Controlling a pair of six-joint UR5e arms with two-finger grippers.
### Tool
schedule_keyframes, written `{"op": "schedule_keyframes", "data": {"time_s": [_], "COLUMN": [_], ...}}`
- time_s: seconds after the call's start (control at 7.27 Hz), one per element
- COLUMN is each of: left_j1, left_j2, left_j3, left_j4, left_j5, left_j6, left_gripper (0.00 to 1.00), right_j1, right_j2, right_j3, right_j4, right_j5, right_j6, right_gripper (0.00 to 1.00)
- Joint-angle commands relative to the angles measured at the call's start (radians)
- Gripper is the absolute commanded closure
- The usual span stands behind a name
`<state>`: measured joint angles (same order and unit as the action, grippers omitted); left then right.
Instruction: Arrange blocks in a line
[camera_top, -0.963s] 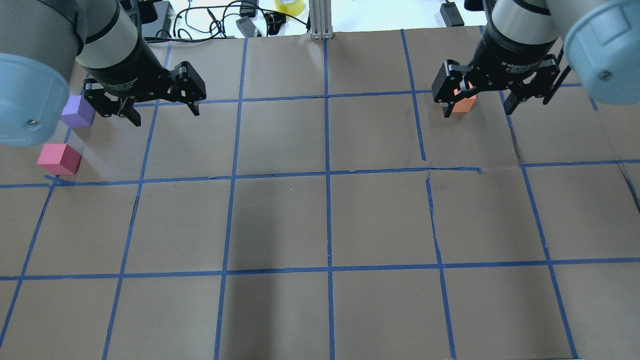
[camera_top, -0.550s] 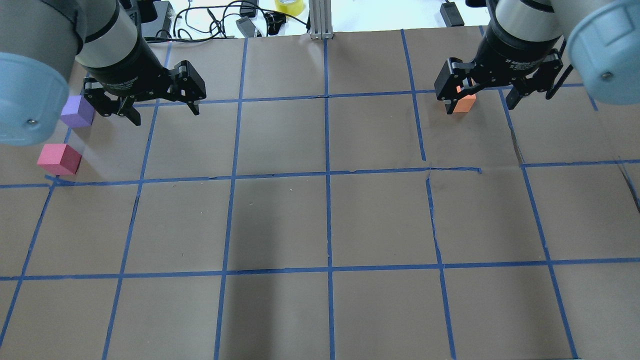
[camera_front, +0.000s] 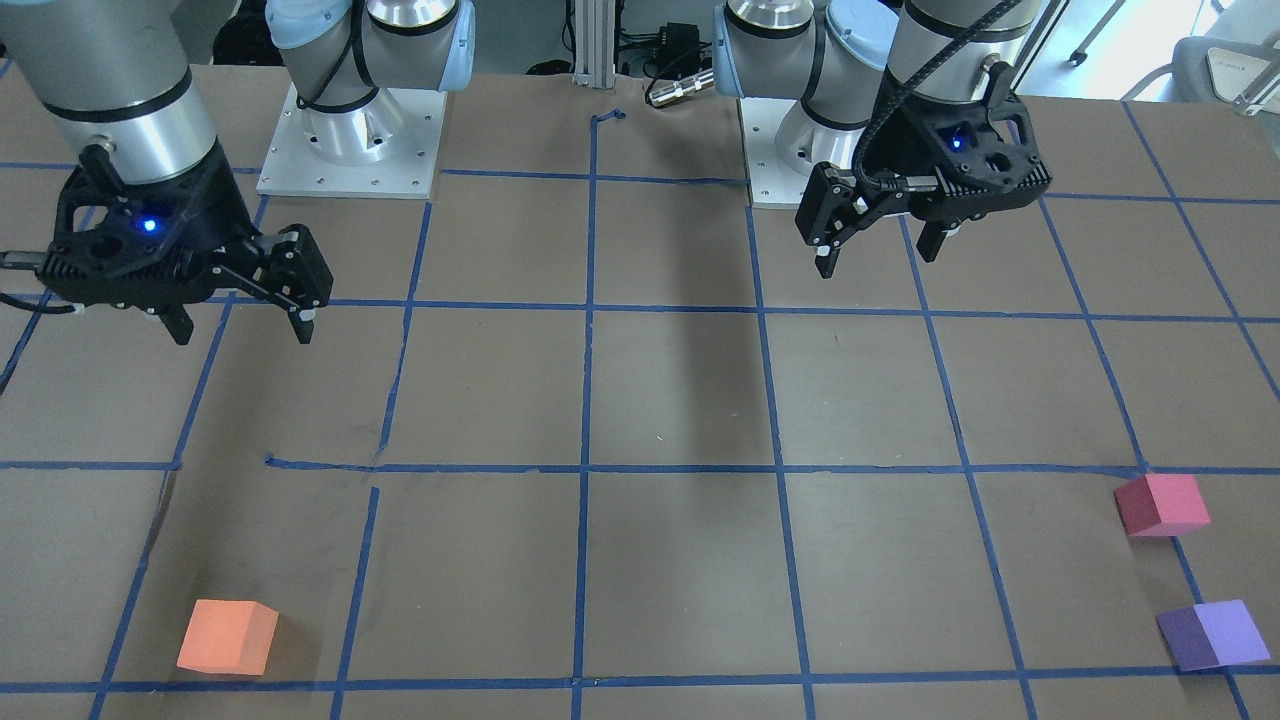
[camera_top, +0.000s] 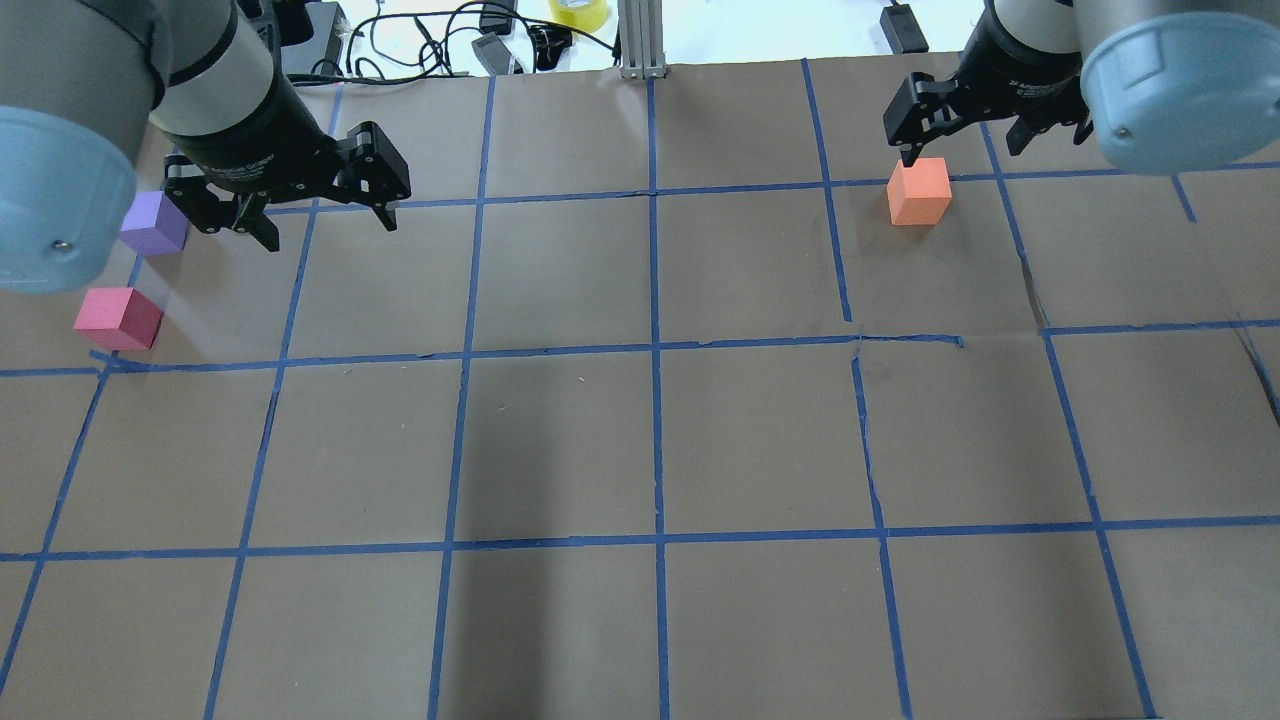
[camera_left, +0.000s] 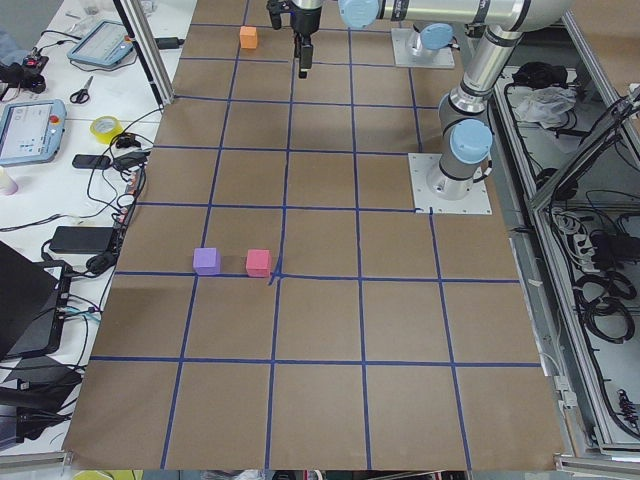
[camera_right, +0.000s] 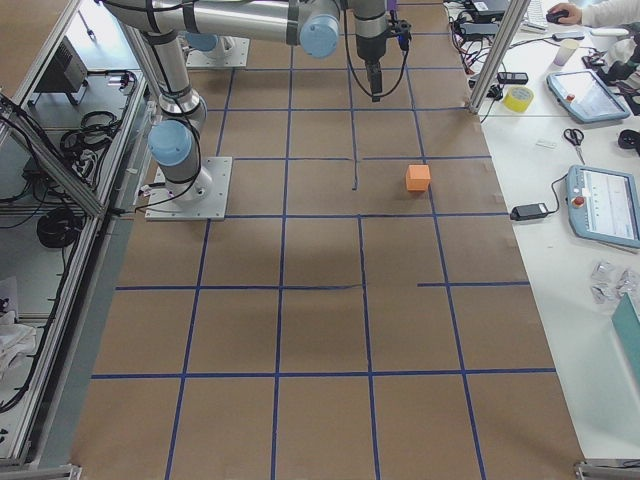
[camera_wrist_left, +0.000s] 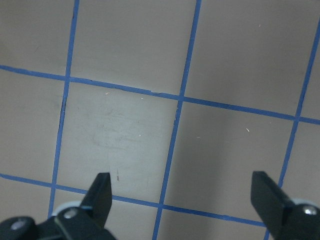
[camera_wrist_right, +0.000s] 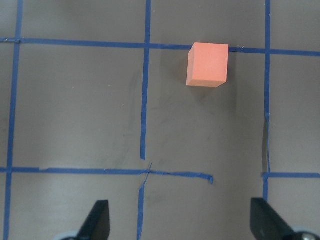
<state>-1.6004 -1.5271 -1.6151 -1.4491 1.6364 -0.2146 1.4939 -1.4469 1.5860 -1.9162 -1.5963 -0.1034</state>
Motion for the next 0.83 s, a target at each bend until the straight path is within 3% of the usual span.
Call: {"op": "schedule_keyframes", "data": {"time_s": [0.0, 0.14, 0.69], "left_j1": [-0.001, -0.001, -0.001], "left_j2": [-0.004, -0.004, -0.004], "left_j3": [0.001, 0.001, 0.0], "left_j4": [0.001, 0.001, 0.001], "left_j5": [-0.003, -0.003, -0.004], "left_j6": [0.0, 0.0, 0.003], "left_gripper": [0.0, 0.0, 0.0], "right_j1": [-0.076, -0.077, -0.08], "right_j2": [0.138, 0.202, 0.402], "right_j3": [-0.007, -0.008, -0.015], "right_j4": [-0.2, -0.296, -0.498], "right_j5": [0.002, 0.006, 0.053], "right_j6": [-0.025, -0.039, -0.021], "right_gripper": [0.0, 0.0, 0.0]}}
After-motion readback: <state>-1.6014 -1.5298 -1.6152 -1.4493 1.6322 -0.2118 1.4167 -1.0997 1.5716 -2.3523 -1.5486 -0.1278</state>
